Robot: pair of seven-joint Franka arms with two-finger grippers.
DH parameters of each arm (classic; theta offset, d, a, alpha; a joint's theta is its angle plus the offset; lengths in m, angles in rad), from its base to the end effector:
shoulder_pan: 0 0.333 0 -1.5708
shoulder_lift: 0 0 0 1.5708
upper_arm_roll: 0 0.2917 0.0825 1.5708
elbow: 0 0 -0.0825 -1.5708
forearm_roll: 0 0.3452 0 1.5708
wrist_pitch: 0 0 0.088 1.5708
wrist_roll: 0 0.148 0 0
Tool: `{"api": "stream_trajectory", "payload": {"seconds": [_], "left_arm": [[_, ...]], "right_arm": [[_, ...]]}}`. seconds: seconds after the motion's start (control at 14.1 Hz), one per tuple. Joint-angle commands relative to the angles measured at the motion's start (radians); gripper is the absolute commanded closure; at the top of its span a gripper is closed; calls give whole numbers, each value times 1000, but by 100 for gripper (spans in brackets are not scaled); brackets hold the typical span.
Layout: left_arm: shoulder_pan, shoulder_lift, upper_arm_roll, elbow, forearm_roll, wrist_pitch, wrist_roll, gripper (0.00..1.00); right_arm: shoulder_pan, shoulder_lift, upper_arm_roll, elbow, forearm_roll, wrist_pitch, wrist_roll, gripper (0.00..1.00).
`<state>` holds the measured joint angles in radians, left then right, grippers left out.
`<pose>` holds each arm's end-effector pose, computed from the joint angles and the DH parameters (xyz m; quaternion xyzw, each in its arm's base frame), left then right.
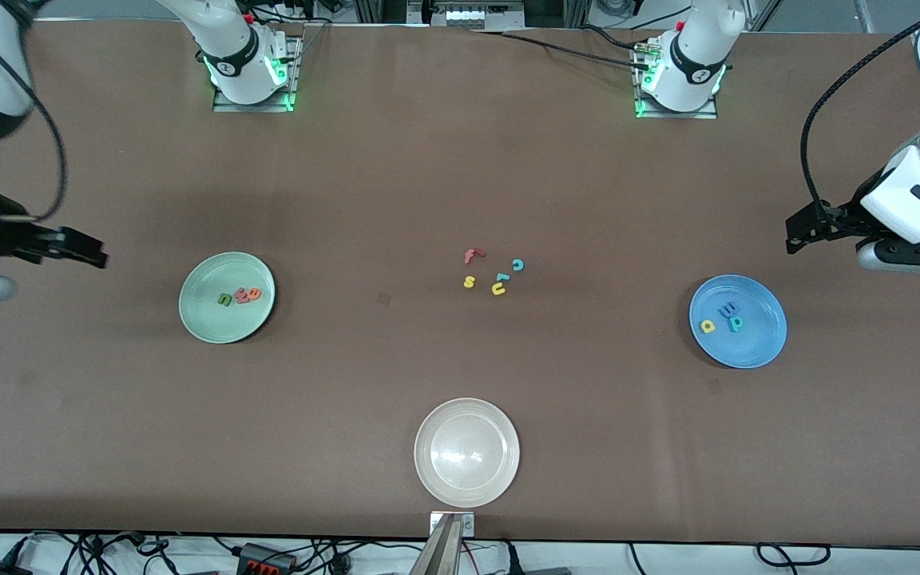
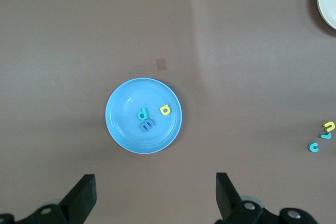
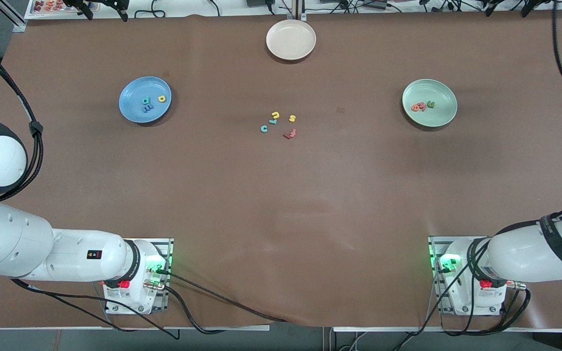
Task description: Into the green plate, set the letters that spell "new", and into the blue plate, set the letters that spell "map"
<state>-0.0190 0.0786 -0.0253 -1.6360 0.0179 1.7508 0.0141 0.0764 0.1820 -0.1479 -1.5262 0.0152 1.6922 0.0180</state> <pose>0.5515 -0.0217 0.5048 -0.9993 0.0306 -0.0182 0.0076 0.5716 -0.0332 0.4910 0.9990 -0.0446 -0.0072 0.0056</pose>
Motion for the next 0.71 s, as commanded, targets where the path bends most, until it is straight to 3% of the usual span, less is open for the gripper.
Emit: {"api": "stream_trajectory", "payload": {"seconds": [0.0,0.43,0.64], "left_arm": [[4,9,-1,28,-9,-24,17,0],[2,7,-1,27,-9,-27,17,0],[4,7,-1,28,-9,-37,20,0]], "right_arm": [[-56,-19,-27,23,-3,-41,-13,0],[-138,-68,62,15,-18,-92,-78,0],[-136,-110,73,-37,-18,-65,-67,0]]}}
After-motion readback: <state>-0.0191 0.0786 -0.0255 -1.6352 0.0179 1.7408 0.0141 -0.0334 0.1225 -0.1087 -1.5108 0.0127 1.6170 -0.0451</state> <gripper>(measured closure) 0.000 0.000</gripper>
